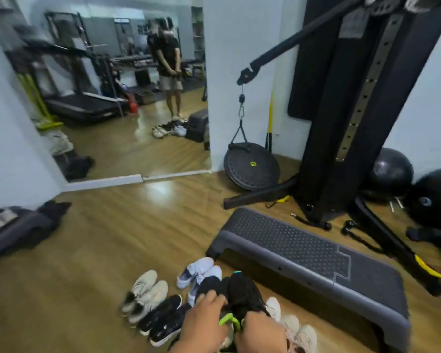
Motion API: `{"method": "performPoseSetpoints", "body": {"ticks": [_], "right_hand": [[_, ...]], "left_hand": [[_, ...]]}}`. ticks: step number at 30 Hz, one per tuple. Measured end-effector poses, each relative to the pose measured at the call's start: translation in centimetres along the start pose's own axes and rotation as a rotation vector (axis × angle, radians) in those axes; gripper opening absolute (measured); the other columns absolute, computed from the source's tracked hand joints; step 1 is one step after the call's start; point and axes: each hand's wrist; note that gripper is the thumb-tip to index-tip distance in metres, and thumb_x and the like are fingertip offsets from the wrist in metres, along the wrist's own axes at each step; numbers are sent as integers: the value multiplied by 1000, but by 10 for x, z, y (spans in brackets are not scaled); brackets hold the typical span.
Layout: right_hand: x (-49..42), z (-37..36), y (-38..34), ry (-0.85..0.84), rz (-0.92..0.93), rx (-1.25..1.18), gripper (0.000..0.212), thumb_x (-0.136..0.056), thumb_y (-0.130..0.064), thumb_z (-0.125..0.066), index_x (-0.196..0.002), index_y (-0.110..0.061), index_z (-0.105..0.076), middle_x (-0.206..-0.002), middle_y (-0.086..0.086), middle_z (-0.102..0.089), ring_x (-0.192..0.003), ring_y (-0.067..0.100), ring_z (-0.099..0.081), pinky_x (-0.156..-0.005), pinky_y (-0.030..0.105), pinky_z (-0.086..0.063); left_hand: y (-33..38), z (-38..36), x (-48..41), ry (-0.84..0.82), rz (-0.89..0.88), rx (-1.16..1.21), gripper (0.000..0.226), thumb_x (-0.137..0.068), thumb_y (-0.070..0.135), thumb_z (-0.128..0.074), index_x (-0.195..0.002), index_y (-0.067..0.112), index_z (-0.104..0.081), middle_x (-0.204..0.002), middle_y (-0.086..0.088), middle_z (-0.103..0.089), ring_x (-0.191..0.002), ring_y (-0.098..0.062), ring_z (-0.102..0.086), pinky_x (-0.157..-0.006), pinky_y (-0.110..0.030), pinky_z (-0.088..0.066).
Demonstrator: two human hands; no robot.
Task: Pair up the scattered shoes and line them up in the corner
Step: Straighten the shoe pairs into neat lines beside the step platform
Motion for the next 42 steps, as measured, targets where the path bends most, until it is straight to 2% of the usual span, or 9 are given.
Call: {"method": "performPoseSetpoints", "body": {"ticks": [1,3,8,14,18,22,25,32,42], "right_hand": [[-10,-2,1,72,-3,5,33,-98,-39,-39,-127,-27,-51,-134,18,-51,-119,32,-51,-108,63,-20],[-1,3,-17,88,90,-9,54,-96,-46,-39,-148,-31,-37,-153,3,-39,-140,23,-36,-111,41,-30],[26,17,-52,29,160,51,38,-88,-44,-50,-117,-23,-61,-119,-3,-64,-109,18,-62,-89,32,-48],[57,11,-120,77,323,51,31,-96,-45,-47,-102,-16,-39,-102,1,-50,-121,22,-53,-90,33,-40],[66,-18,-177,52,467,239,52,-91,-43,-51,-136,-19,-47,-132,2,-57,-112,24,-57,-90,34,-44],[77,-57,-251,50,634,326,34,-81,-45,-51,-110,-29,-60,-116,-2,-67,-111,20,-62,-99,38,-37],[95,-79,-310,57,714,345,13,-83,-40,-51,-87,-29,-56,-105,-3,-68,-107,19,-61,-97,39,-32],[134,-136,-440,107,873,364,8,-88,-37,-51,-93,-32,-53,-81,-4,-59,-97,20,-62,-94,40,-26],[152,-204,-584,105,904,307,21,-91,-34,-48,-109,-33,-58,-97,-6,-69,-96,17,-64,-95,37,-27]], "left_hand": [[0,9,8,14,0,54,37,-85,41,-57,-119,29,-50,-124,4,-42,-122,-18,-41,-92,-36,-42],[-6,19,23,91,58,29,39,-86,40,-56,-122,28,-49,-124,4,-43,-122,-19,-39,-92,-36,-42],[-30,20,74,176,227,75,47,-88,38,-54,-132,33,-40,-125,10,-41,-124,-14,-38,-93,-36,-46],[-81,18,148,254,587,292,52,-88,48,-54,-132,29,-35,-132,5,-43,-119,-20,-51,-92,-34,-47],[-116,26,182,276,792,382,55,-92,42,-51,-138,20,-30,-125,-4,-53,-113,-25,-58,-91,-36,-50],[-169,37,226,406,917,414,48,-96,23,-44,-141,23,-28,-123,-5,-51,-111,-24,-58,-89,-35,-49],[-217,48,264,509,964,408,45,-97,17,-42,-140,23,-30,-126,-4,-50,-111,-23,-56,-88,-34,-47],[-331,71,348,666,1009,451,31,-97,17,-44,-127,18,-38,-120,-4,-54,-103,-22,-57,-80,-35,-49],[-464,93,417,643,1113,546,52,-95,26,-54,-139,21,-26,-121,0,-53,-92,-14,-54,-68,-24,-45]]}}
Point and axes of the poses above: each hand's wrist, its own x-axis away from the middle knuckle, its own z-axis out of the back of the hand, y = z × x
